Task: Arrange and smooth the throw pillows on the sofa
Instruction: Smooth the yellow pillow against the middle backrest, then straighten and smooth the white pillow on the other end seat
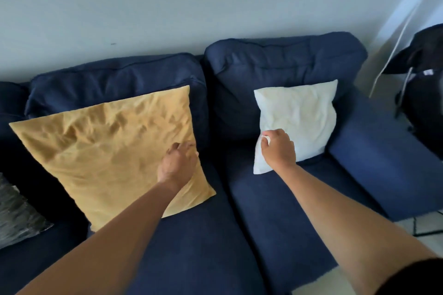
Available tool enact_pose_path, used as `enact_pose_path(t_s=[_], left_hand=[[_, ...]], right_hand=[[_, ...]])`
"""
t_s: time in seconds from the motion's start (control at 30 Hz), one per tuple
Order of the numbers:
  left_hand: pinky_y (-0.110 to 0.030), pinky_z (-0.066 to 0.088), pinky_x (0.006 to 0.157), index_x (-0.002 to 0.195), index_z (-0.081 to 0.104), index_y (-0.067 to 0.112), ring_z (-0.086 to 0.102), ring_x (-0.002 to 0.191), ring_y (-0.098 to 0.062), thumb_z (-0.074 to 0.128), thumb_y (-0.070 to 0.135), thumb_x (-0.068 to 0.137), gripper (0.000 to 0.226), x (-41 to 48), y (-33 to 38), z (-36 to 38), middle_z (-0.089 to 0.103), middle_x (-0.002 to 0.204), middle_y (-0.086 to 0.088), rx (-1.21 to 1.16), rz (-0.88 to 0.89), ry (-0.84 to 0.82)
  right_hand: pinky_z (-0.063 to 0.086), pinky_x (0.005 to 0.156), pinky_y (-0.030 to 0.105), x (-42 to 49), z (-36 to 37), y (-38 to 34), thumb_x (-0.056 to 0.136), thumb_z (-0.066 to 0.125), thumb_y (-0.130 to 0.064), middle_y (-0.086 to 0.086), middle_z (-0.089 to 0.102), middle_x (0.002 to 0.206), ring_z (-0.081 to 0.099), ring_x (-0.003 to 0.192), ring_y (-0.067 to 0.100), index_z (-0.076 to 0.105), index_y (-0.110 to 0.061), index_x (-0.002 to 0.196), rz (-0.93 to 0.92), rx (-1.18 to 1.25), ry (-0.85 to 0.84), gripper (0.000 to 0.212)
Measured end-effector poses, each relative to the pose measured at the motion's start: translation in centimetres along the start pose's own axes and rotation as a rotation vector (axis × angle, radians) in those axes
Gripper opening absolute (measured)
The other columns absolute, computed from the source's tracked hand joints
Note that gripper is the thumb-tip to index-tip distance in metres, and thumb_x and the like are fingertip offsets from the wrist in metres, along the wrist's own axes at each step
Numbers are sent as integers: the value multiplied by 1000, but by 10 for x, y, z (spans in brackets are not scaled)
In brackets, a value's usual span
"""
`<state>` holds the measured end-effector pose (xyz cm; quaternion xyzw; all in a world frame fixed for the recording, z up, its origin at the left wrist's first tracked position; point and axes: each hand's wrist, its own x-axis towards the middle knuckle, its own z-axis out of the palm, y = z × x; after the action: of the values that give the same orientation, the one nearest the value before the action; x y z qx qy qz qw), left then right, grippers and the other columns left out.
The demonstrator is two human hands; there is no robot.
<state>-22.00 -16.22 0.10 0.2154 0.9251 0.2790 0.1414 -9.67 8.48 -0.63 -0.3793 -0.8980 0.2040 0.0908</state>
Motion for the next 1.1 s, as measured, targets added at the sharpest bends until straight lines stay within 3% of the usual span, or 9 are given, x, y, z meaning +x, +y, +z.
enact_pose_path(t_s=[0.2, 0.37, 0.53, 0.63, 0.7, 0.77, 0.83, 0.97, 1.1], left_hand=[[-47, 47, 101, 136, 58, 29, 58, 117, -24, 61, 45, 95, 44, 48, 105, 83, 56, 135, -3, -83, 50, 76], [-30, 43, 91, 138, 55, 29, 57, 114, -14, 64, 49, 92, 50, 109, 198, 150, 55, 139, 1, -358, -143, 66], [-33, 42, 99, 139, 53, 25, 56, 126, -21, 65, 47, 91, 54, 174, 242, 187, 58, 141, 0, -548, -279, 229], [-39, 40, 107, 149, 42, 26, 49, 134, -23, 66, 43, 91, 65, 192, 248, 197, 51, 148, -2, -464, -319, 318], [-45, 33, 113, 156, 31, 29, 34, 145, -25, 67, 40, 92, 74, 194, 250, 200, 33, 161, -2, -348, -318, 356], [-46, 31, 113, 155, 32, 33, 23, 148, -26, 65, 38, 93, 71, 197, 252, 202, 20, 167, 1, -240, -292, 367], [-43, 33, 111, 152, 41, 31, 31, 145, -25, 63, 34, 95, 62, 201, 253, 203, 31, 163, -1, -214, -247, 343], [-28, 41, 99, 139, 59, 30, 57, 124, -20, 65, 30, 93, 46, 204, 256, 204, 63, 134, 0, -341, -250, 357], [-22, 39, 84, 120, 72, 30, 64, 103, -18, 66, 29, 92, 29, 203, 259, 200, 71, 112, 3, -347, -248, 443]], right_hand=[[40, 101, 45, 82, -57, 126, 102, 47, -30, 8, 59, 132, 54, 120, 29, 65, -17, 125, 84, 43, 78, 32], [35, 101, 43, 157, -96, 216, 100, 49, -29, 3, 58, 135, 52, 123, 27, 65, -20, 126, 167, 116, 53, 32], [35, 102, 44, 236, -108, 263, 99, 49, -30, 2, 64, 126, 51, 122, 29, 65, -20, 123, 213, 294, 59, 30], [32, 112, 49, 276, -102, 268, 99, 50, -32, 2, 52, 146, 43, 134, 28, 48, -22, 145, 264, 386, 13, 47], [28, 116, 51, 294, -94, 267, 100, 50, -29, 1, 35, 159, 35, 142, 29, 30, -25, 155, 274, 410, -24, 59], [24, 117, 54, 310, -87, 265, 101, 50, -28, -2, 22, 165, 32, 146, 28, 17, -30, 159, 282, 460, -65, 67], [23, 118, 54, 321, -81, 265, 100, 50, -29, -2, 27, 163, 32, 145, 28, 12, -33, 159, 298, 555, -104, 70], [23, 114, 47, 329, -73, 268, 97, 56, -32, -3, 49, 149, 38, 137, 26, 34, -37, 152, 246, 425, -65, 59], [23, 90, 39, 325, -76, 268, 96, 56, -30, -3, 67, 124, 49, 117, 24, 62, -32, 131, 89, 189, 121, 36]])
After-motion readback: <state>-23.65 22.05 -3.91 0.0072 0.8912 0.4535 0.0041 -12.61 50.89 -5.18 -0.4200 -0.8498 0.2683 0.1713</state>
